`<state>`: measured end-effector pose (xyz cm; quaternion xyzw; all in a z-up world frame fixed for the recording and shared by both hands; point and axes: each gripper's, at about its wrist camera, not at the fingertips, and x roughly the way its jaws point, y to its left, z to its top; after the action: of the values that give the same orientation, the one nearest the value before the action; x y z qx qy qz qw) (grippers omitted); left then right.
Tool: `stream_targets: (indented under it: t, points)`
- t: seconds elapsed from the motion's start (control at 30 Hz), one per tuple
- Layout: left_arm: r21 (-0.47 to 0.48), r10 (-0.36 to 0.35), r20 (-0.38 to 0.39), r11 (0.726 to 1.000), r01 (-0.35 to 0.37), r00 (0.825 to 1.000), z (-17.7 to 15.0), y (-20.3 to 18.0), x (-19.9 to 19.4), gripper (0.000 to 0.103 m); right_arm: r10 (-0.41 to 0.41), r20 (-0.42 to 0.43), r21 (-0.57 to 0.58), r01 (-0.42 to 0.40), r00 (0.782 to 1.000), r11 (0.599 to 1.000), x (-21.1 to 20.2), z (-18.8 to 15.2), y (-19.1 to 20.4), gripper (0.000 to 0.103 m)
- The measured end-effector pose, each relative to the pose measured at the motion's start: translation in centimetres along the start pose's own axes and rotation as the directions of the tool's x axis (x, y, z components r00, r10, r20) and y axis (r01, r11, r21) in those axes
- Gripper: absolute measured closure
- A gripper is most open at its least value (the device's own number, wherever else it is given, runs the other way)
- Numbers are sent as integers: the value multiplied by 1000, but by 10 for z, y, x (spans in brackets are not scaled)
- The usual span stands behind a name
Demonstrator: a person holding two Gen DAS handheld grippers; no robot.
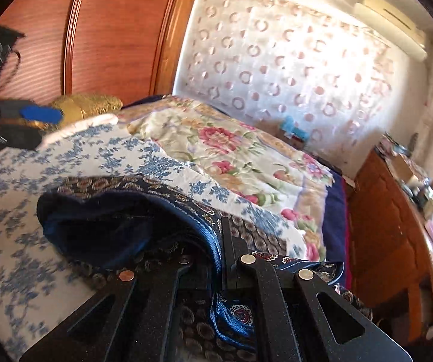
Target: Fold small clothes
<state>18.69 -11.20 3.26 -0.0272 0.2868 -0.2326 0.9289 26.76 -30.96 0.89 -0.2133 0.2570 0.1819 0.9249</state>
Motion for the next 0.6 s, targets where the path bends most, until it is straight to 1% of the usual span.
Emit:
stream_targets:
  t: [0.1, 0.13, 0.17, 0.2, 0.23, 0.3, 0.37, 0.43, 0.47, 0.53, 0.6]
  points:
    - [-15, 11, -15, 1000, -11, 1000, -1, 14, 12, 28, 9, -40, 18, -8, 999, 1000, 30, 3, -14, 99]
    - [-22, 11, -29, 1000, -11, 1000, -2, 18, 18, 28, 23, -65, 42, -20, 998, 999, 41, 5, -23, 97]
    - [-24, 9, -43, 1000, -10, 999, -3, 21, 24, 28, 19, -85, 72, -13, 996, 997, 51, 9, -28, 92]
    - [-26, 8, -56, 1000, -9, 998, -5, 23, 30, 28, 4, -95, 97, 6, 995, 995, 55, 10, -29, 77]
    - [-24, 6, -72, 1000, -7, 997, -6, 24, 37, 28, -9, -104, 125, 22, 994, 992, 60, 15, -37, 60]
    - [-12, -7, -104, 1000, 6, 995, -11, 23, 49, 28, -13, -93, 210, 33, 996, 977, 64, 21, -54, 49]
    - [1, -16, -127, 1000, 17, 992, -13, 21, 56, 28, -21, -84, 272, 44, 996, 961, 65, 25, -64, 47]
    - [7, -27, -150, 1000, 28, 988, -16, 20, 64, 28, -83, -87, 293, 105, 993, 950, 64, 29, -71, 47]
    - [8, -31, -159, 999, 32, 987, -18, 20, 68, 28, -91, -90, 301, 114, 992, 947, 61, 28, -71, 47]
    - [8, -29, -177, 1000, 30, 984, -19, 20, 74, 28, -54, -77, 335, 77, 996, 939, 54, 24, -77, 45]
    - [5, -12, -207, 1000, 14, 978, -22, 24, 85, 28, -35, -82, 350, 62, 996, 935, 44, 14, -77, 39]
